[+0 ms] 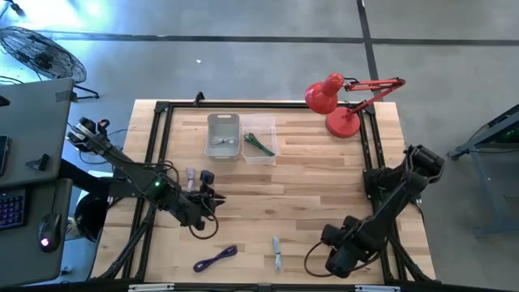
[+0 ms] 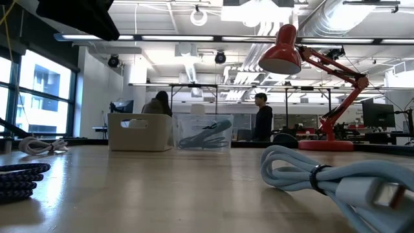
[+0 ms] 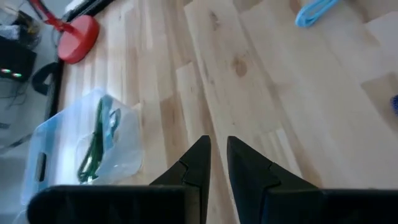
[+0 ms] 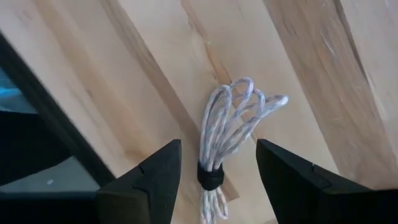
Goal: Pick & Place USB Port
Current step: Put the pink patterned charger cable into the white bin
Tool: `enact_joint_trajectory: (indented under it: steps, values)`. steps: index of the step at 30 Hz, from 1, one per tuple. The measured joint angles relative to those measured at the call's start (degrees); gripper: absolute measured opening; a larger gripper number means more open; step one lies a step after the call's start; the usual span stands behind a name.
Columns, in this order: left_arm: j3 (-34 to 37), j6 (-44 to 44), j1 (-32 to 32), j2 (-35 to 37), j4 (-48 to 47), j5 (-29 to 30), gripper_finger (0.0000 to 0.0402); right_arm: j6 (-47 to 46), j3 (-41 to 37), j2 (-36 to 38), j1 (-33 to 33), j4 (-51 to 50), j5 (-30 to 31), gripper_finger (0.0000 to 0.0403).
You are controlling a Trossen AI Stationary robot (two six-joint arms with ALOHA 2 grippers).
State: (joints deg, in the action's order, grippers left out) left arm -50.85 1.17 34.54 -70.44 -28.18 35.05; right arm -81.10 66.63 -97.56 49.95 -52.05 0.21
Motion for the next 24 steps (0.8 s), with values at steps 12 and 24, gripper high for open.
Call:
enact_joint_trajectory:
  steps: [12, 24]
  values:
    - [0.00, 0.02, 0.00, 0.00, 1.04, -1.68, 0.0051, 0.07, 0.04, -6.20, -0.02, -2.12, -0.10, 0.0198]
    - [0.00, 0.59, 0.00, 0.00, 0.56, -1.51, 0.0051, 1.39, 0.04, -7.15, -2.04, -1.83, 2.71, 0.0015]
